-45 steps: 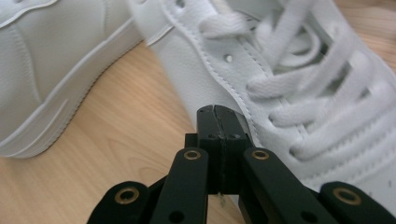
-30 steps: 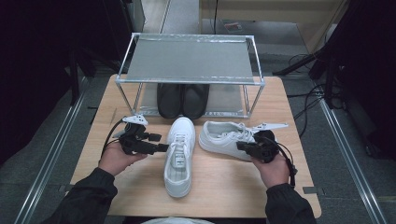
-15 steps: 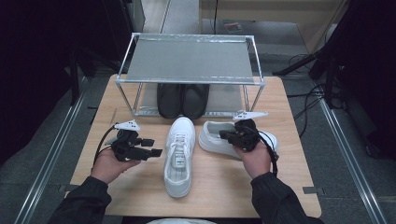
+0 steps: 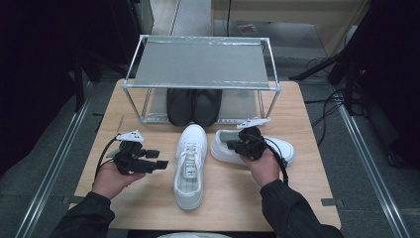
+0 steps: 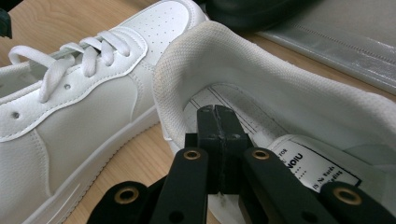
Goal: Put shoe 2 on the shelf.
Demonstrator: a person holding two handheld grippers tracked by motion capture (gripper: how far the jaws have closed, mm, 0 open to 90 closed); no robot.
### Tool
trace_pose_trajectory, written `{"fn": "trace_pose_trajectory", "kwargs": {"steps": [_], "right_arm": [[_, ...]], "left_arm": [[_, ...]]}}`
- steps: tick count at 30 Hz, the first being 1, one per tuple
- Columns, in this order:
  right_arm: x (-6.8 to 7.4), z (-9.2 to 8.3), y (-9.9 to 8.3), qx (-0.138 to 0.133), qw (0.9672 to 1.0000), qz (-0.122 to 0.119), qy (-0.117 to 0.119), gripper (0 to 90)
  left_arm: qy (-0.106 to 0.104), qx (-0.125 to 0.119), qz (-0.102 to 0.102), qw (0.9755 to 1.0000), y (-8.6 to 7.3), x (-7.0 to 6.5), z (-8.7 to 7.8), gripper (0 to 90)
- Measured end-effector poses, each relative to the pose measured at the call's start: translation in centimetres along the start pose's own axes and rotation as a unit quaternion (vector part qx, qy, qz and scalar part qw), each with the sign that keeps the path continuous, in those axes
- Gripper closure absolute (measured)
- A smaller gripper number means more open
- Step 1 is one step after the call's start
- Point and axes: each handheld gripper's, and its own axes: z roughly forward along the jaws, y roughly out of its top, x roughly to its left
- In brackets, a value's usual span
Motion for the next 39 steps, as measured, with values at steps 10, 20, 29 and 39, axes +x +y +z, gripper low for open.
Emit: {"fn": "trace_pose_trajectory", "kwargs": {"steps": [10,20,29,39], "right_arm": [[0.3,-0.3,-0.4,0.008,0.9997,-0.002,0.023,90.0],[0.9,-0.8,-1.1,0.015,0.9991,-0.004,0.04,90.0],[1.8,-1.6,-2.1,0.032,0.9975,-0.008,0.062,90.0],[2.7,-2.9,-3.8,0.051,0.9953,-0.014,0.081,90.0]], "left_arm": [[-0.003,-0.007,0.0,1.0,0.3,0.1,0.1,36.5],[-0.008,-0.005,0.006,0.9999,0.7,0.1,0.5,36.5],[-0.014,-0.006,0.012,0.9998,1.3,0.1,0.9,36.5],[-0.024,-0.005,0.021,0.9995,2.1,0.0,1.6,36.5]]}}
